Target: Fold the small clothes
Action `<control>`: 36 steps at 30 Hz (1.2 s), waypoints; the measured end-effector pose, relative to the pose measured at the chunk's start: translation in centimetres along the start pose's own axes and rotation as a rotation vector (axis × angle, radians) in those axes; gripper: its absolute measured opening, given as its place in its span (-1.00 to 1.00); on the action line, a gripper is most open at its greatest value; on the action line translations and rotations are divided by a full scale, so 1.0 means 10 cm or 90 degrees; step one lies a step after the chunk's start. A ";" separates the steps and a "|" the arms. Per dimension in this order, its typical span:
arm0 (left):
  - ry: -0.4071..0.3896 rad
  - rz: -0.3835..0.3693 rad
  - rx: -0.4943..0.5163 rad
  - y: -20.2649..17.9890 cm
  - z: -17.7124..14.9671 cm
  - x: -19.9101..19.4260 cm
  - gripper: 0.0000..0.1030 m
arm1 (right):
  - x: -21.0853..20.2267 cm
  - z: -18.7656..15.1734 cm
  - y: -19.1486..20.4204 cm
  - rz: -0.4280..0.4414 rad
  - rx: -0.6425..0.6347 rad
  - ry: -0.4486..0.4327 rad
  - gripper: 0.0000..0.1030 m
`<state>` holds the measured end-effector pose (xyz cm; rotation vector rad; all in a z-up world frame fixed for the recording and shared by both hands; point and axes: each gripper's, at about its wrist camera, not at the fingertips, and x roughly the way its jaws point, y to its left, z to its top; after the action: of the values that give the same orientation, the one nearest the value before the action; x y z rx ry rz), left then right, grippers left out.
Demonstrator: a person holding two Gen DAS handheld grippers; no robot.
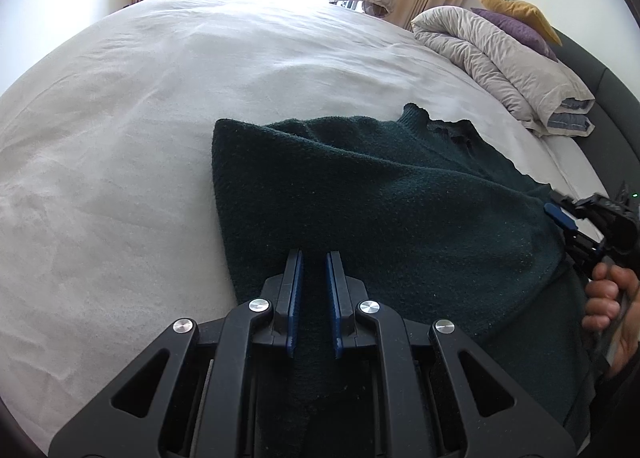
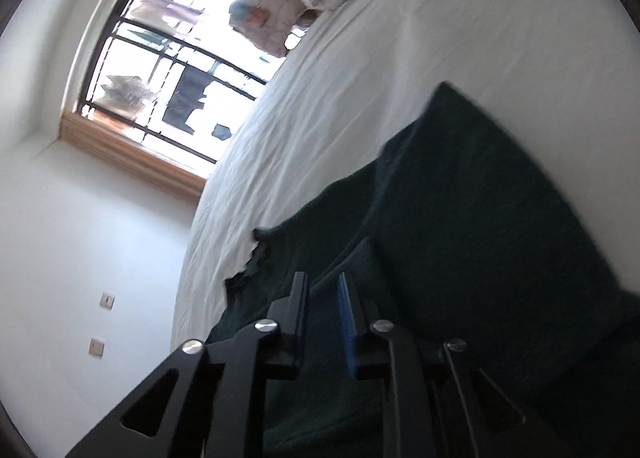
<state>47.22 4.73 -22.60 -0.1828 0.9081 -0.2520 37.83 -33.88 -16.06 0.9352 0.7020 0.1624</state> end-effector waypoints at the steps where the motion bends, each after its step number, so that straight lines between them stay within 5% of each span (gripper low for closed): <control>1: 0.000 0.001 0.001 0.00 0.00 0.00 -0.77 | 0.05 -0.09 0.10 0.037 -0.013 0.026 -0.19; 3: 0.000 0.003 0.002 0.00 -0.01 -0.01 -0.77 | 0.19 -0.32 0.27 0.095 -0.036 0.091 -0.03; 6: 0.000 0.003 0.002 0.00 -0.01 -0.01 -0.77 | 0.42 -0.58 0.41 0.093 -0.095 0.160 -0.06; 9: -0.001 0.000 0.002 0.00 -0.01 -0.02 -0.77 | 0.44 -0.50 0.25 0.087 -0.069 0.164 -0.49; 12: -0.001 -0.005 -0.002 0.01 -0.01 -0.01 -0.77 | 0.28 -0.32 -0.05 0.055 -0.026 0.124 -0.96; 16: -0.002 -0.009 -0.006 0.02 -0.02 -0.01 -0.77 | -0.16 -0.07 -0.60 0.054 0.066 0.027 -1.00; 20: -0.001 0.003 0.002 -0.01 -0.01 -0.02 -0.77 | -0.62 0.09 -0.93 -0.020 0.118 -0.047 -0.99; 21: 0.001 0.011 0.007 -0.04 0.00 -0.04 -0.76 | -0.77 0.10 -0.89 -0.058 0.104 -0.057 -0.95; 23: 0.002 0.025 0.013 -0.08 0.01 -0.10 -0.76 | -1.06 0.08 -0.69 -0.114 0.035 -0.095 -0.21; 25: -0.005 0.029 0.002 -0.08 -0.02 -0.25 -0.76 | -1.43 0.01 -0.55 -0.120 0.019 -0.137 0.14; 32: -0.087 -0.015 -0.020 -0.16 -0.45 -1.24 -0.72 | -2.21 -0.42 -0.10 -0.096 -0.103 -0.145 0.29; 34: -0.105 -0.020 0.007 -0.29 -0.64 -1.50 -0.18 | -2.31 -0.62 0.08 -0.114 -0.160 -0.129 0.35; 35: -0.118 -0.027 0.019 -0.36 -0.74 -1.63 0.49 | -2.37 -0.72 0.14 -0.120 -0.181 -0.125 0.38; 36: -0.148 -0.036 0.031 -0.43 -0.87 -1.80 0.74 | -2.44 -0.85 0.18 -0.127 -0.204 -0.122 0.39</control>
<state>29.03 5.44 -13.15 -0.1896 0.6665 -0.2989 14.13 -37.25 -6.19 0.5620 0.5667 0.0067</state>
